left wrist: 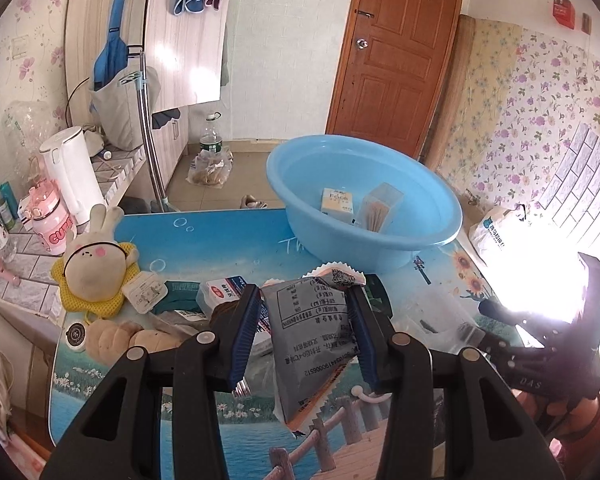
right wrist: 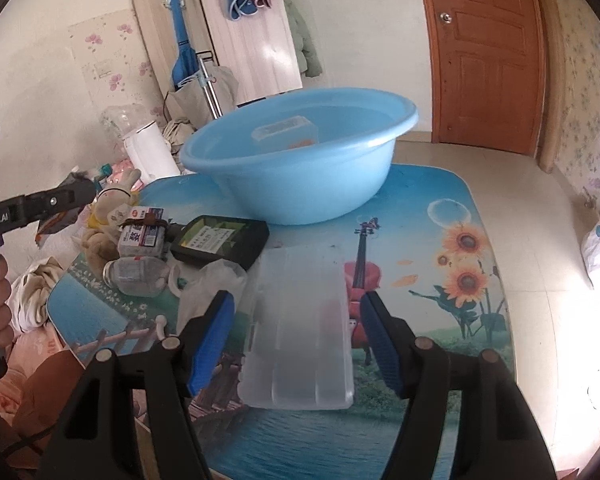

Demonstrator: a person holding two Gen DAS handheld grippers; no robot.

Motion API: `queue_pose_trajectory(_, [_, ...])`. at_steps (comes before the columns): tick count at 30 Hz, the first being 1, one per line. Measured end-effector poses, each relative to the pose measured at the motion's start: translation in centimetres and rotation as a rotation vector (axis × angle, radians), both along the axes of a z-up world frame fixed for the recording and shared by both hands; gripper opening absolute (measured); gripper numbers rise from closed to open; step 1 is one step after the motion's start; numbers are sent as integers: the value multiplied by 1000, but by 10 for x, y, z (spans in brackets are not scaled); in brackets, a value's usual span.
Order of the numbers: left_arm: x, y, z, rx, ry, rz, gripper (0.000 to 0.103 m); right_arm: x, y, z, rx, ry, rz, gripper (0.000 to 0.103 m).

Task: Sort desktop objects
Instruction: 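Carry the grey packet into the basin and open left while right carries the frosted box over it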

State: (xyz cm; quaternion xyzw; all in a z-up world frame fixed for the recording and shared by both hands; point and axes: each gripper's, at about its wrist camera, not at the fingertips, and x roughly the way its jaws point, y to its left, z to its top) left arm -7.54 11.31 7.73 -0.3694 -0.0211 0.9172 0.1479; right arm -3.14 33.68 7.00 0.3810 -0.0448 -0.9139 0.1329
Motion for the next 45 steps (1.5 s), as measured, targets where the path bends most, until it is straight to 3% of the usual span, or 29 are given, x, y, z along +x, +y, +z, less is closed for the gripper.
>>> queue_pose_trajectory(4, [-4, -2, -5, 4, -20, 7, 43, -4, -8, -6, 36, -34, 41, 65])
queue_pose_trajectory(9, [-8, 0, -6, -1, -29, -3, 43, -6, -28, -22, 157, -78, 125, 67])
queue_pose_trajectory(11, [-11, 4, -3, -7, -26, -18, 43, -13, -18, -24, 110, -106, 165, 60])
queue_pose_trajectory(13, [-13, 7, 3, -21, -7, -32, 43, -18, -5, -17, 83, -131, 195, 60])
queue_pose_trajectory(21, [-12, 8, 27, -43, 31, -47, 43, 25, 46, 87, 162, 12, 175, 60])
queue_pose_trajectory(24, [-16, 9, 28, -21, 13, -53, 43, 37, 52, 105, 144, 40, 162, 60])
queue_pose_trajectory(34, [-36, 35, 38, -2, 33, -99, 43, 13, 29, 118, 78, 108, 204, 60])
queue_pose_trajectory(45, [-104, 75, 47, -23, 82, -167, 44, -28, 27, 121, 51, 124, 212, 60])
